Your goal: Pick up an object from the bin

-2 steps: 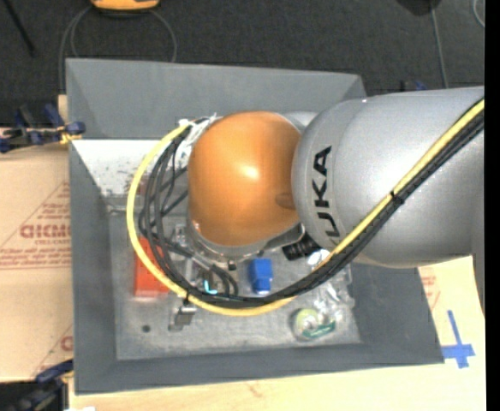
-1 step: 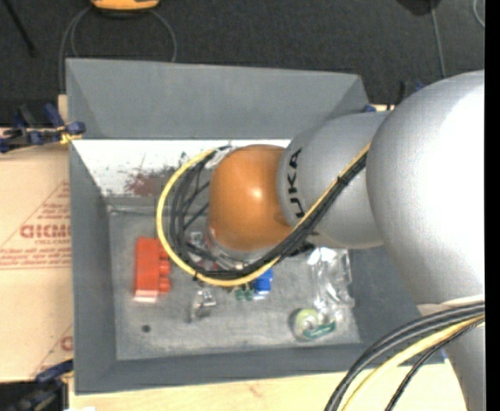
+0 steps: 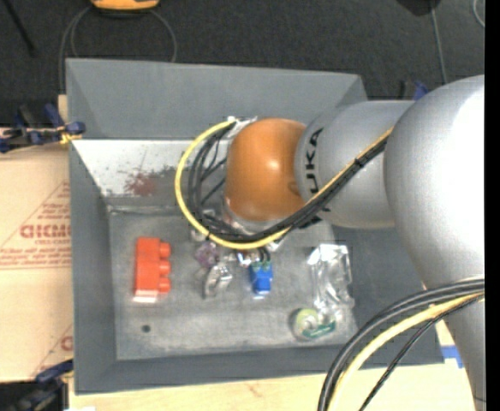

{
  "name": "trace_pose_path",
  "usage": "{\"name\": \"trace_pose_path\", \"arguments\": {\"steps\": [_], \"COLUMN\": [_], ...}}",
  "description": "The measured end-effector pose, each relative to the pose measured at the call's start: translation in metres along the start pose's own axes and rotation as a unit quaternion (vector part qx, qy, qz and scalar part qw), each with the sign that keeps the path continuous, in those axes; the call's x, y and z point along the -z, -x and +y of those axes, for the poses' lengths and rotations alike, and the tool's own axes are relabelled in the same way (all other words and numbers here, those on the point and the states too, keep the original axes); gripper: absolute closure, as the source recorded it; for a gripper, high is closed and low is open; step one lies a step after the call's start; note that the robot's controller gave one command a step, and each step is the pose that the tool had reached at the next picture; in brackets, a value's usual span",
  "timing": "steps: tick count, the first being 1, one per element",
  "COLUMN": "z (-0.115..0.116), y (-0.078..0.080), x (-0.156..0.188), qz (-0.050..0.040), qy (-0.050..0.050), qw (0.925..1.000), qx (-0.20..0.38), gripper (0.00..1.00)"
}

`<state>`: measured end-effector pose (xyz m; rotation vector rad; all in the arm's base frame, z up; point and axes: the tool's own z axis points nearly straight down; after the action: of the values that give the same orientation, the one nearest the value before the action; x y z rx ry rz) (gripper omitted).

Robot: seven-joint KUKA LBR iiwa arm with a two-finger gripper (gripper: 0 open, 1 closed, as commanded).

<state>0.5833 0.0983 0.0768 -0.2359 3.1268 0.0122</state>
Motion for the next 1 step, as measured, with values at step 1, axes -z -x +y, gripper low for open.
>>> {"name": "trace_pose_path", "arguments": {"steps": [1], "z": [-0.0208], "y": [-0.0005], "x": [0.0007], "qz": [-0.0036], "qy": [0.002], "qw": [0.9968], "qx": [-0.08], "gripper": [0.0]}}
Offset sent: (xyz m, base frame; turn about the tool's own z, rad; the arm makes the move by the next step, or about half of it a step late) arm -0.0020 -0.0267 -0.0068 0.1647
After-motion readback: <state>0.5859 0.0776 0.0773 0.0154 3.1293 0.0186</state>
